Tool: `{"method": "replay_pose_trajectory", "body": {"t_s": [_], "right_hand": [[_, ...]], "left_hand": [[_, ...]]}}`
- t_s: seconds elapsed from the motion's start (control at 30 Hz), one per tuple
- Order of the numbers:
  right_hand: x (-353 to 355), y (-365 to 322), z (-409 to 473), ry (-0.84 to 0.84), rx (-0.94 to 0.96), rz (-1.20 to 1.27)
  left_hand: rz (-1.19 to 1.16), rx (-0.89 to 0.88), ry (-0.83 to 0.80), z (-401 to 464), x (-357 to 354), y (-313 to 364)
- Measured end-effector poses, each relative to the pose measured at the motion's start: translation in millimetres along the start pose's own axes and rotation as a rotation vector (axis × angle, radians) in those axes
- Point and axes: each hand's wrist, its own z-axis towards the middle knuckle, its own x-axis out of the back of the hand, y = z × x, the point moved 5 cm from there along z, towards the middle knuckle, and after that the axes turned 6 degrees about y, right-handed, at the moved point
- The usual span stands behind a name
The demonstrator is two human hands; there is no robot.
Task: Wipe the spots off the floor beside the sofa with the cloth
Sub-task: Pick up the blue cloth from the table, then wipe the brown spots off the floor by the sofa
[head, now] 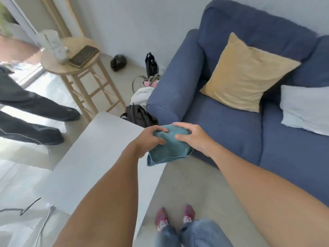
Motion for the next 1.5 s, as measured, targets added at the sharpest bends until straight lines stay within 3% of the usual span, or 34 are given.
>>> {"method": "replay_pose_trajectory", "body": {"t_s": [0.3, 0.57, 0.73, 1.2, 1.37, 1.5], "right_hand": [[159.2, 84.0, -95.1, 0.248, -0.13, -0.071], [201.4, 217.3, -144.0, 0.309, -0.212, -0.091], [179.7, 329.1, -151.2, 0.309, -0.272, 0.0], [5.4, 759.4, -40.7, 0.361, -0.311, 0.068], [-27.3, 845.7, -5.4, 0.392, -0.314, 0.041], [-42.8, 863.1, -3.1, 0.384, -0.271, -0.021]], "left_hand": [[0.265, -0.147, -0.21, 1.4, -190.9, 59.3], [0.368, -0.112, -0.273, 19.3, -323.0, 1.0], [0.395, -0.084, -0.315, 41.0, -387.2, -83.5], [0.583, -0.14, -0.374, 241.3, -530.3, -477.6], [0.639, -0.183, -0.376, 293.1, -556.3, -546.1], [0.638, -0.206, -0.387, 293.6, -555.9, -571.7]]}}
